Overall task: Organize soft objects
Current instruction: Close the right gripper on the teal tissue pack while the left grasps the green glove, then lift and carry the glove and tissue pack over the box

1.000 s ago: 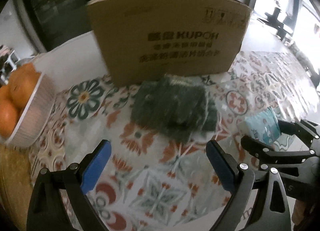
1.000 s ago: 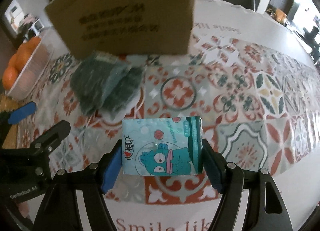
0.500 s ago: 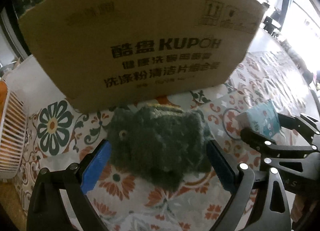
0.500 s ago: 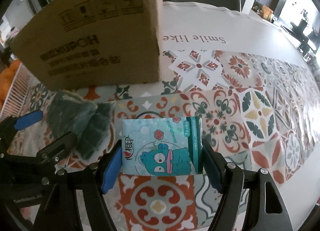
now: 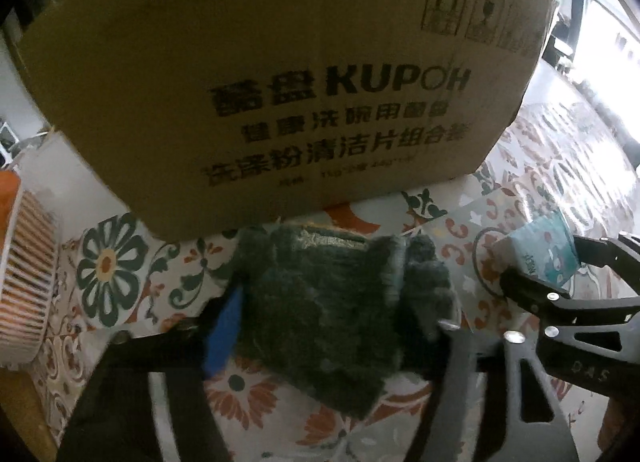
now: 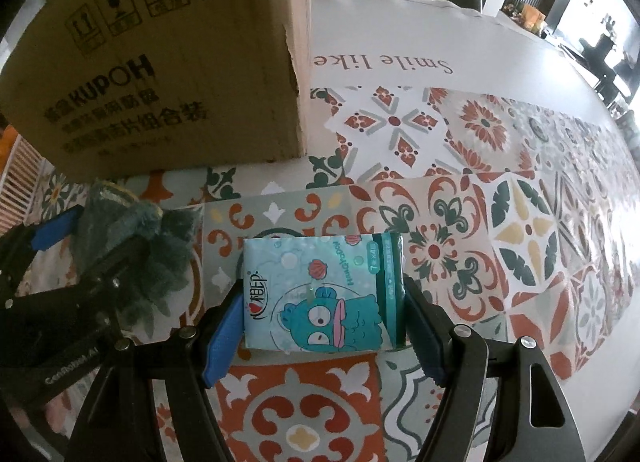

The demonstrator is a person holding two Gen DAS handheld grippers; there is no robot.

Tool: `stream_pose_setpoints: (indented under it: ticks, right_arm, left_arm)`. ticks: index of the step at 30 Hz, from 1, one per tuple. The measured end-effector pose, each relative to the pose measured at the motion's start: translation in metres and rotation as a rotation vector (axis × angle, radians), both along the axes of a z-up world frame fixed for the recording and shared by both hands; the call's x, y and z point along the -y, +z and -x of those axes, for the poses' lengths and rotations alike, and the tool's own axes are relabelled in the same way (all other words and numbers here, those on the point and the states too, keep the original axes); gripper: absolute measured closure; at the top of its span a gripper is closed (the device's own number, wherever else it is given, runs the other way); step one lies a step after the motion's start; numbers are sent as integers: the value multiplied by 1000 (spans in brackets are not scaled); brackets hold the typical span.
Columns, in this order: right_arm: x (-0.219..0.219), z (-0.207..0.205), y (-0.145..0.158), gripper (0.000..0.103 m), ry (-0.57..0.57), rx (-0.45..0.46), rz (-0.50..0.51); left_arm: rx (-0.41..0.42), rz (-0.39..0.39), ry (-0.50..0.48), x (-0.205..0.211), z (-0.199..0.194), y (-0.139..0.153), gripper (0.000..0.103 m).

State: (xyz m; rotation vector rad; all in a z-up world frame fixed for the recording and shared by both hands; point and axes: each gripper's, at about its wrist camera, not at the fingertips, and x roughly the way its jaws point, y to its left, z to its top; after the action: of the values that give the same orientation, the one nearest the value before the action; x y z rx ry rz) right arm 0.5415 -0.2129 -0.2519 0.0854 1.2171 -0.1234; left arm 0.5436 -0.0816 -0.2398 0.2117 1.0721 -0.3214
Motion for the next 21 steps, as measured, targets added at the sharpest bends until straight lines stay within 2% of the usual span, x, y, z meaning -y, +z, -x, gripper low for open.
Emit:
stream_pose_setpoints:
  ticks: [3,5,6,11,21]
  right_arm:
    - [0,2,0,29,2,0,-7]
    - [-1,5,1,29,6,2,-20]
    - [-2,7,3,29,9,3,-30]
    - [-10,17,19,29,24,39,-60]
    - [-14,43,60,29,58,120,-103]
  left_arm:
    - [20,10,39,-4,9,9,76]
    - [9,48,56,-7,13,14,83]
    - [1,83,70,-10,17,18,83]
    - [14,143,116,-30,35,35,83]
    - [88,139,183,-44,59,76,83]
